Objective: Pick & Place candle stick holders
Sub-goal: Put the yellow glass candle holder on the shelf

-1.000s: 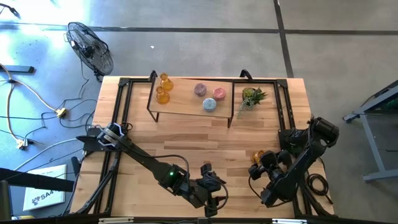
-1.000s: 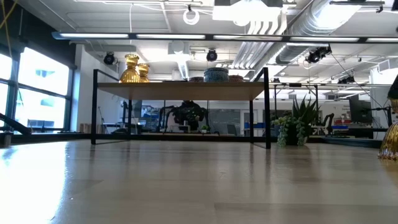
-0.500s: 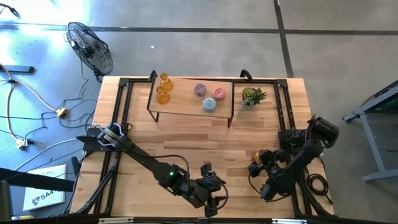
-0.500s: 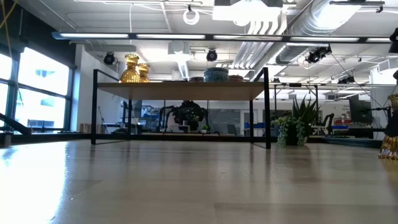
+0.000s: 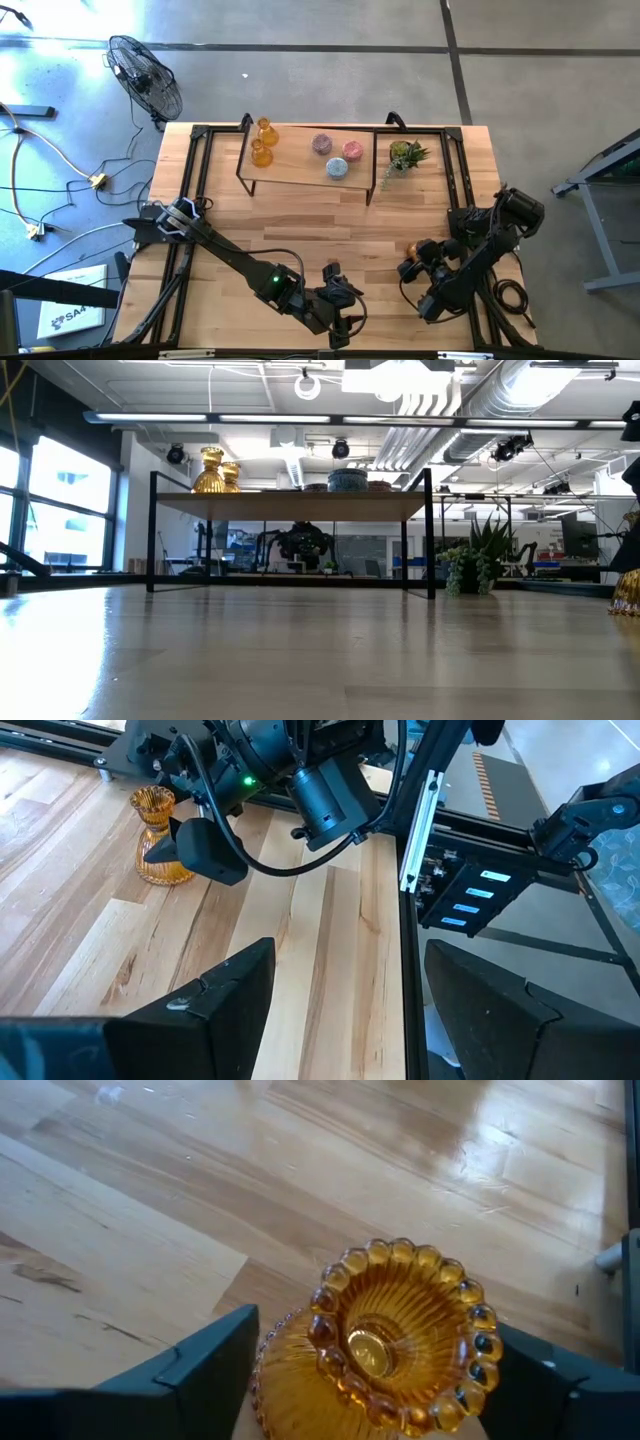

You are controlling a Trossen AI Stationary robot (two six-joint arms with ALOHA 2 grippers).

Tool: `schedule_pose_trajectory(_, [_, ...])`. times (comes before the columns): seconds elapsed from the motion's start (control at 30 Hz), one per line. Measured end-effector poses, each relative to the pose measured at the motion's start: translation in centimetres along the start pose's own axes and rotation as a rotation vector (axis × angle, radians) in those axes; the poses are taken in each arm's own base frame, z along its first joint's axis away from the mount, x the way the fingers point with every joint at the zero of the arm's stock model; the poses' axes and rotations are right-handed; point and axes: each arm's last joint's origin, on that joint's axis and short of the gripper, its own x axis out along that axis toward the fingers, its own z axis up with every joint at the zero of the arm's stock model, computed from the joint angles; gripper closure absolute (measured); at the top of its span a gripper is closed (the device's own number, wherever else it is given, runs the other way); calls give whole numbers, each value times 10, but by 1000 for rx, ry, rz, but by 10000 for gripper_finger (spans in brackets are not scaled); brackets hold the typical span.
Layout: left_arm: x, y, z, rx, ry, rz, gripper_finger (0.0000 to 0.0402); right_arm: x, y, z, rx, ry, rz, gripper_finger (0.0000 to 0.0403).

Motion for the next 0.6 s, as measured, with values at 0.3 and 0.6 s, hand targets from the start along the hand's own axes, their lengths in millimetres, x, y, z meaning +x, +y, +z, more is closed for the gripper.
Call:
schedule_pose_trajectory(0.3, [0,0,0,0,0,0,149,0,1,1,-13,-27,19,259])
schedule_pose_trajectory(0.6, [0,0,0,0,0,0,149,-1,1,1,-29,-52,48,285])
